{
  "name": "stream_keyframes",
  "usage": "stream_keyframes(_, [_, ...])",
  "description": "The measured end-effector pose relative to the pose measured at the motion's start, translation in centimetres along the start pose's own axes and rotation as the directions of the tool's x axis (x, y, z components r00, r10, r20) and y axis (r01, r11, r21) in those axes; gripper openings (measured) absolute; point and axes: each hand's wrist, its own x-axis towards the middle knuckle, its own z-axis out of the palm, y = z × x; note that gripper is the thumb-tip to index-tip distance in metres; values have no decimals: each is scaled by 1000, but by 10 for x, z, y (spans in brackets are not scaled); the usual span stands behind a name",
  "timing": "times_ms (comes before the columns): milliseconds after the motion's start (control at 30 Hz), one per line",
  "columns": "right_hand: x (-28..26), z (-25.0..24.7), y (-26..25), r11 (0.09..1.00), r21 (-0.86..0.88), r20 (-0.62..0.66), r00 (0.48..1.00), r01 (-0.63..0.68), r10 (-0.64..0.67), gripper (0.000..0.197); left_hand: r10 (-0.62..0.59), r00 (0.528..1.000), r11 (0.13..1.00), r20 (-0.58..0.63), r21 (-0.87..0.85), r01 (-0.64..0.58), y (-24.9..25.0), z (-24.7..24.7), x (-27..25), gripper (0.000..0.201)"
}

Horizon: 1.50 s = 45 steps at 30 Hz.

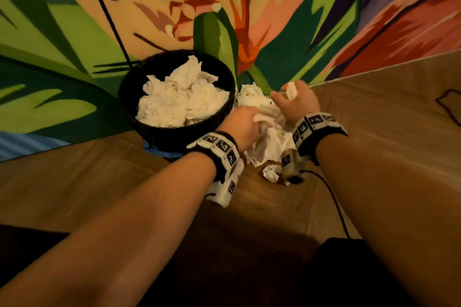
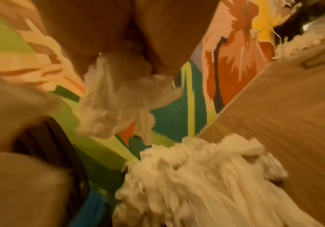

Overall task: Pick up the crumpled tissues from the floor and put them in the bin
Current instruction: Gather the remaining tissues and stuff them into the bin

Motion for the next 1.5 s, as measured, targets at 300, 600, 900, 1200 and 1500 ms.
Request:
stream_keyframes(300, [31,-42,-115,960,25,65,957,280,-281,34,84,949,989,-305,143,-42,30,-166,35,16])
stream_keyframes(600, [-13,31,-131,927,337,176,956,166,-235,29,-321,876,944,-359,-55,324,-56,-188,2,42])
stream_keyframes(900, [-29,67,-136,928,282,289,901,242,-323,38,-321,946,915,44,273,298,-79,-145,-5,35])
stream_keyframes(1200, [-23,77,-120,902,-143,260,895,407,-363,11,-436,890,837,-133,302,456,-103,-145,-10,16])
stream_keyframes(1500, [-32,95,-119,733,-386,582,765,560,-277,33,-399,916,886,35,273,375,-103,-129,-10,25])
